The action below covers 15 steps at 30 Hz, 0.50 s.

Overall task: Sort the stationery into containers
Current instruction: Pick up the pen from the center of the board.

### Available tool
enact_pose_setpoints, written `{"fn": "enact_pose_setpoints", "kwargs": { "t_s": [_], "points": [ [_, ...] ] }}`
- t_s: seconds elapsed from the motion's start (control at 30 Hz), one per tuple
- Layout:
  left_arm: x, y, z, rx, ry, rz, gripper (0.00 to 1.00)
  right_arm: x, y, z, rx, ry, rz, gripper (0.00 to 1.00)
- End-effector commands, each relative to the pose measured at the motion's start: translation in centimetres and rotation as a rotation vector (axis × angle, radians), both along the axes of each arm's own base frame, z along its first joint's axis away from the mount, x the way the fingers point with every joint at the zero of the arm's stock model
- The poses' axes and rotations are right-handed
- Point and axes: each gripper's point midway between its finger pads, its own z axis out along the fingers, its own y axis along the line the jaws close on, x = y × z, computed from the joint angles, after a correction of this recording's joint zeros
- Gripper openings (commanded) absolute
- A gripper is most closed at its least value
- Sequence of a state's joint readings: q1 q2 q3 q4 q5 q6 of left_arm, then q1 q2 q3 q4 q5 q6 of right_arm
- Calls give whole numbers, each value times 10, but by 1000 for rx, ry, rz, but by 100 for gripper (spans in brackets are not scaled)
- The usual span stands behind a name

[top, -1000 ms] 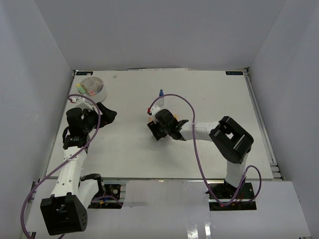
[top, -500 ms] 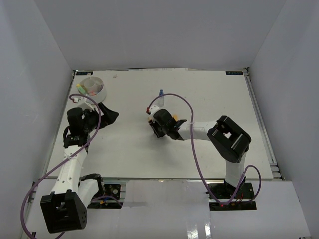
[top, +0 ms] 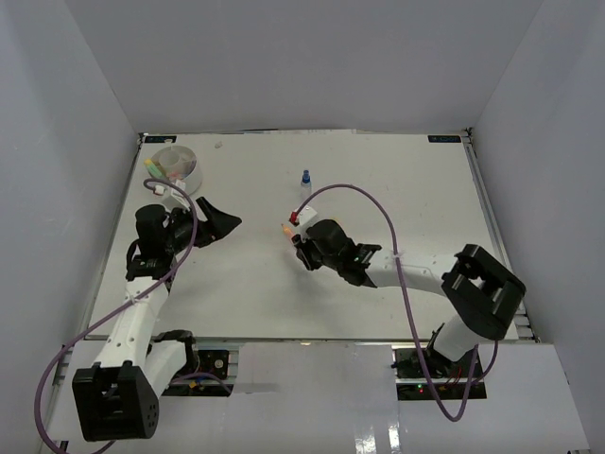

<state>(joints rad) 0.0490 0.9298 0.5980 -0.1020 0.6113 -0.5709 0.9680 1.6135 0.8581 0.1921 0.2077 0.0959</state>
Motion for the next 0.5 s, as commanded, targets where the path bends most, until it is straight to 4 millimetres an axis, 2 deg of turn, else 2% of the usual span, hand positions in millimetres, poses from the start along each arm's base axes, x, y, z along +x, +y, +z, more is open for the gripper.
{"fn": "enact_pose_setpoints", "kwargs": {
  "t_s": [0.0, 0.03, 0.1, 0.17, 0.3, 0.47],
  "points": [
    [-14, -32, 35, -64, -110, -107, 90, -9, 17, 51, 187, -115, 44, 10],
    [-16, -35, 40, -68, -124, -114, 89, -12, 22, 73, 255, -155, 53, 9],
    [-18, -47, 55, -87, -169, -140, 86, -21, 23, 83, 289, -176, 71, 8],
    [-21, -61, 62, -106, -187, -169, 83, -25, 24, 106, 352, -225, 70, 8],
    [-26, -88, 65, -112, -185, -211, 78, -35, 22, 136, 433, -291, 79, 8],
    [-27, -110, 62, -98, -174, -230, 76, -37, 15, 157, 481, -334, 64, 8]
  ]
}}
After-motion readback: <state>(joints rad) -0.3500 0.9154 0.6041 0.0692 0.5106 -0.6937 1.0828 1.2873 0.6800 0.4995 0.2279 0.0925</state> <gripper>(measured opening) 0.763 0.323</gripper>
